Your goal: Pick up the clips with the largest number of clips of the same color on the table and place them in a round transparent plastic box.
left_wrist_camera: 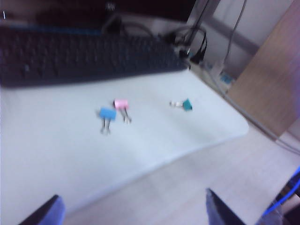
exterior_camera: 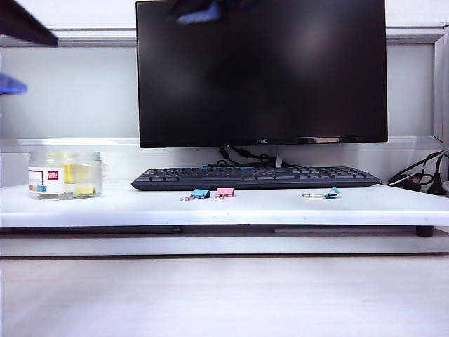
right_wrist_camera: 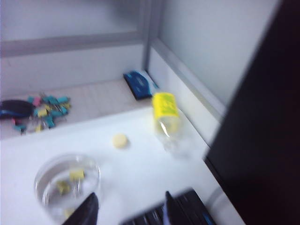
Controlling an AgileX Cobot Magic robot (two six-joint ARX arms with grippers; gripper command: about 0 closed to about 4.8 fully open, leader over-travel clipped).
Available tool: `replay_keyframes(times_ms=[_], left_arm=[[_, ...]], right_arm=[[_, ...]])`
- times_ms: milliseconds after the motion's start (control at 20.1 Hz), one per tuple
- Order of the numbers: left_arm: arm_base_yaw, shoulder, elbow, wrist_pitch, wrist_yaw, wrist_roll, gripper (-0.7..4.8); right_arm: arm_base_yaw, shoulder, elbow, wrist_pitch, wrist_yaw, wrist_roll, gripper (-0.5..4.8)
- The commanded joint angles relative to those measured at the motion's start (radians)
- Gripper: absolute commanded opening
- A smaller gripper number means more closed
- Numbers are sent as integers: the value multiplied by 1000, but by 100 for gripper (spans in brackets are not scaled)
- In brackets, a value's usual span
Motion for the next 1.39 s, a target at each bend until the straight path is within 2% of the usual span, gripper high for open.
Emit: replay_keyframes(times_ms=[50,249,497,646,746,895,1292,1392], left_arm=[[0,-1,32,35,-43,10,402],[0,-1,116,-7,-107,87,402],[0,-1,277,-178,-258,243,402],[0,-1,397,-257,-320,283,402],[0,-3,454,-280,-357,291,402],[0,-14,534,-343,-359,291,402],[0,-57,555,-397,-357,295,402],[0,-61,555,-439,-357,298,402]], right_arm=[[-28,-79,6,-81,0,-27,184],[-85,-182,6,-174,-7,-27,179],[-161,-325,3,-261,-6,-31,179],[-192,-418,2,-310,3,-53,169],[-198,-467,-14,-325,35,-60,166],[-203,-584,-130,-348,125,-101,166],[-300,-914,-472,-343,132,-101,166],[-300,-1008,-534,-347,172,-101,166]])
